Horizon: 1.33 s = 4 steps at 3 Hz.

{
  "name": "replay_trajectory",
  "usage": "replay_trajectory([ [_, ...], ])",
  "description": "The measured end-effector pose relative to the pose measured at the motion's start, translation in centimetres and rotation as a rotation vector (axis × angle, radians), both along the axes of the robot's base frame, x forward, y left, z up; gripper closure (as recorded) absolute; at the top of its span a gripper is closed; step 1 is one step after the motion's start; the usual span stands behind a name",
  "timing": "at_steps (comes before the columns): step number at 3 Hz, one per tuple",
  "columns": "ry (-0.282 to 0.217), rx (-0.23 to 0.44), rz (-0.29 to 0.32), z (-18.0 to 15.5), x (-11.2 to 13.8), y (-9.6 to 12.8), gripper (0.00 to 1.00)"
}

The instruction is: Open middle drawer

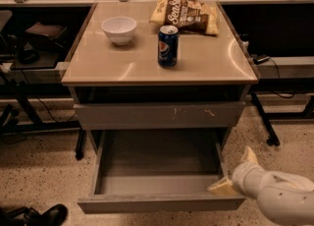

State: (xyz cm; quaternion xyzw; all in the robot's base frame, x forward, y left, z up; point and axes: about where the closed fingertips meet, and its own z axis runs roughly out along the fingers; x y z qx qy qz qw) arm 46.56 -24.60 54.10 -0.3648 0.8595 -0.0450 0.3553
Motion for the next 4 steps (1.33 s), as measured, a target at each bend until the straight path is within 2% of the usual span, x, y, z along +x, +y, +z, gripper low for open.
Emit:
replay_trajectory([
  [1,-0.091,0.028,-0.155,5.1,2.5,-7.3,0.0],
  [2,-0.232,0.113,-0.348,11.0,4.0,-14.7,0.0],
  [3,-0.404,0.248,-0.514,18.0,3.7,-19.9,0.0],
  [4,-0.409,0.271,-0.525,18.4,3.7,-19.9,0.0],
])
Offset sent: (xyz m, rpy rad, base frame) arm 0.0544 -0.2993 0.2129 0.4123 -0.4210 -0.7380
